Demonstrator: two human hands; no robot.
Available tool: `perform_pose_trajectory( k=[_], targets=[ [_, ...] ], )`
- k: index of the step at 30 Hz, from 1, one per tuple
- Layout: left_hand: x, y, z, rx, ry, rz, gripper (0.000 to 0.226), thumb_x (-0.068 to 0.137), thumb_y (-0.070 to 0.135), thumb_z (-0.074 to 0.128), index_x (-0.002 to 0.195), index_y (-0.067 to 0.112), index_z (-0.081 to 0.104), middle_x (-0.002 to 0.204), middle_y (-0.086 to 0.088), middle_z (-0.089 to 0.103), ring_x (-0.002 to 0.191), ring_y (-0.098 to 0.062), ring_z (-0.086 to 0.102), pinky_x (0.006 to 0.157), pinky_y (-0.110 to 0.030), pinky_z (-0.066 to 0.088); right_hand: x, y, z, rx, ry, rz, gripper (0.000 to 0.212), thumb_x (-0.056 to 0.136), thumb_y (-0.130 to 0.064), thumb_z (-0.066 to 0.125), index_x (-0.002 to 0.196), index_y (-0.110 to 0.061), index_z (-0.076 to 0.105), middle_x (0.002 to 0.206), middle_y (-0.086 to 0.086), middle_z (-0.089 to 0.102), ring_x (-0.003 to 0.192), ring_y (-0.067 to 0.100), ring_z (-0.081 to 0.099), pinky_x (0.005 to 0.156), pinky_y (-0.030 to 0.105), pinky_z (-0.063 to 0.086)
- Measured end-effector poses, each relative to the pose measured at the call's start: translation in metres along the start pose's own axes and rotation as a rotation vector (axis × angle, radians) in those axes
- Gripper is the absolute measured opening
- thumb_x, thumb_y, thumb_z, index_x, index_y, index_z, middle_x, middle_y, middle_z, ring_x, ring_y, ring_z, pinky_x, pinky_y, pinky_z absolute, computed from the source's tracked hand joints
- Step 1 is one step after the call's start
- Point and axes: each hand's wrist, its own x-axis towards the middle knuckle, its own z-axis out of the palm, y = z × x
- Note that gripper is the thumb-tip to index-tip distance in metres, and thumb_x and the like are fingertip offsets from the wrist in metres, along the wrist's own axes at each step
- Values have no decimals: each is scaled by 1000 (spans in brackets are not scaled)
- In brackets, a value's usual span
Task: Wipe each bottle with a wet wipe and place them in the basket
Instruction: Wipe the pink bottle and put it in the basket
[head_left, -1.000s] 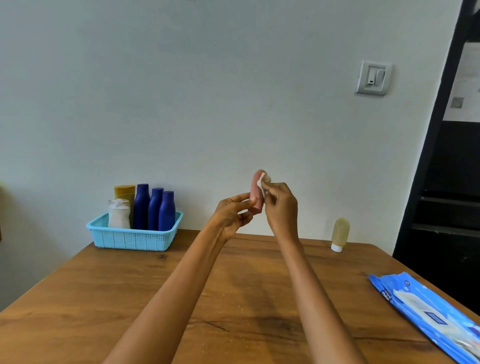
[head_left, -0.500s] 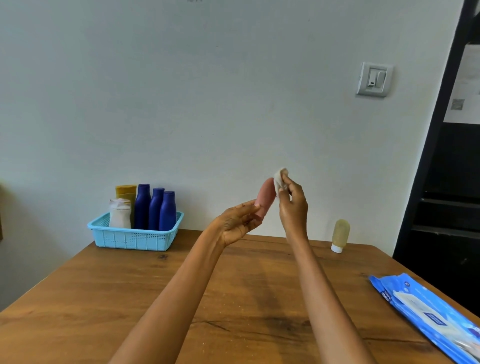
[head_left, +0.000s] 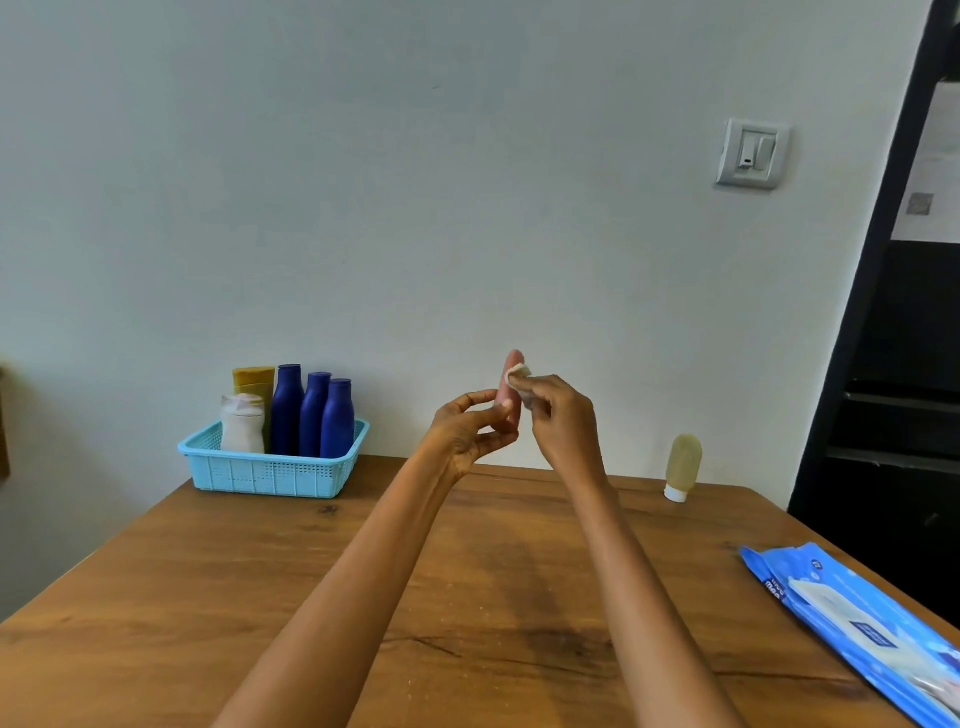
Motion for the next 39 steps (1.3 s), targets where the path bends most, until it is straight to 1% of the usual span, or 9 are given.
perform_pose_trajectory(
  k=[5,9,14,20,26,29,32,36,39],
  targets=[
    [4,-5,-2,153,115,56,54,77,3,74,126,6,52,91,-16,66,78,-28,67,72,-39,59,0,0,5,2,10,99,17,90,-13,61,102,-16,73,102,2,71,89,14,64,69,9,44],
    [3,-3,5,269,149,119,64,77,5,74,133,13,44,99,-12,62,81,-24,67,79,-36,57,7,-2,-2,191,126,225,35,95,-8,50,129,-13,56,126,7,58,114,19,56,86,19,44],
    [0,-4,9,400,118,207,73,78,4,73,140,14,36,99,-5,60,78,-16,64,79,-32,54,6,1,-3,233,0,277,39,101,-16,40,140,-20,44,135,6,51,119,19,51,78,13,39],
    [3,-4,4,463,196,310,71,78,7,74,139,15,40,113,-9,60,80,-16,63,81,-33,54,4,-1,0,170,61,126,27,94,-11,53,118,-14,66,105,7,65,81,5,56,64,1,41],
    [7,-8,0,454,232,306,67,79,6,73,138,14,40,110,-9,62,89,-20,64,83,-34,54,1,-4,5,190,-79,183,18,90,-9,57,93,-12,74,97,1,69,82,6,62,67,5,45],
    [9,-13,-2,439,249,258,67,79,7,73,137,13,42,101,-7,64,92,-23,65,86,-37,55,1,-1,3,177,87,236,21,91,-6,52,83,-7,71,94,7,69,79,9,62,63,4,44],
    [12,-11,-1,399,266,252,65,79,8,73,136,13,42,99,-6,61,90,-22,64,85,-35,54,0,-1,-1,224,251,166,20,92,-5,53,96,-10,72,102,4,65,90,9,60,71,1,44],
    [10,-9,3,333,232,236,62,81,9,72,136,11,42,92,-8,68,87,-25,68,83,-36,56,-3,-6,14,136,47,20,27,93,-13,55,117,-20,66,123,-1,58,109,2,53,84,8,45],
    [7,-5,3,296,159,200,63,80,7,72,135,10,43,94,-10,68,88,-27,68,81,-36,57,-3,-8,17,85,88,20,34,97,-12,50,130,-18,57,131,2,53,115,10,53,86,13,45]
  ],
)
